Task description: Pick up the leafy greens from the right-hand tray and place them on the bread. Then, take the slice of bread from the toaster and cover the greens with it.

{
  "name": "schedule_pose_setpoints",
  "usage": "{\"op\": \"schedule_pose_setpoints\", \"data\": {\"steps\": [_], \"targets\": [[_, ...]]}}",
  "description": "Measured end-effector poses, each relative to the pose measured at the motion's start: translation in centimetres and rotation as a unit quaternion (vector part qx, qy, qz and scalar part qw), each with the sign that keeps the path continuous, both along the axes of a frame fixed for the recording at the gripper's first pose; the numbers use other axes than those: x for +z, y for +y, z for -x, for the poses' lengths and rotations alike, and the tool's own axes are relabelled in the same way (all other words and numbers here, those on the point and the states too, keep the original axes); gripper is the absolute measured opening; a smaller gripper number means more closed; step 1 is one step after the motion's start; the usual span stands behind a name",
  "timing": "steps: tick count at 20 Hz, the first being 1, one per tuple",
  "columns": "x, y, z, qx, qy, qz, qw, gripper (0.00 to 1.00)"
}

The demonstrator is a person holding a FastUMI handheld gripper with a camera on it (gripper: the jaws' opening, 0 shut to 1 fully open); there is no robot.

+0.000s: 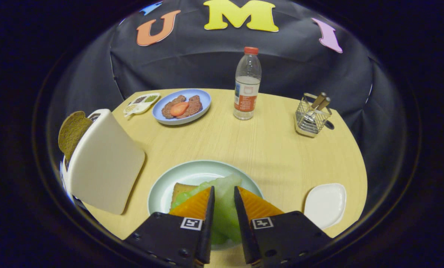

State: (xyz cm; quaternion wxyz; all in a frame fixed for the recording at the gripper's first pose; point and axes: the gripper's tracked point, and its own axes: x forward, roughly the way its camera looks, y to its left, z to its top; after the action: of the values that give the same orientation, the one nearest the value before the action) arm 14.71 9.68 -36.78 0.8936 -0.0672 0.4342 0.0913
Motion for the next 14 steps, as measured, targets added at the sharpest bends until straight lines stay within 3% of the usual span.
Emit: {"op": "schedule_pose_setpoints", "data": {"steps": [5, 8, 13, 14], "targets": [[4.9, 1.3, 1.4, -0.001, -0.044, 0.0, 0.999, 0.56], [8.4, 4.3, 2.8, 0.007, -0.067, -0.025, 0.997, 0.77], [13.0, 9.7, 3.8, 0.028, -0.099, -0.063, 0.993, 0.87], [13.7, 10.7, 3.9, 0.031, -0.103, -0.071, 0.992, 0.93]]}}
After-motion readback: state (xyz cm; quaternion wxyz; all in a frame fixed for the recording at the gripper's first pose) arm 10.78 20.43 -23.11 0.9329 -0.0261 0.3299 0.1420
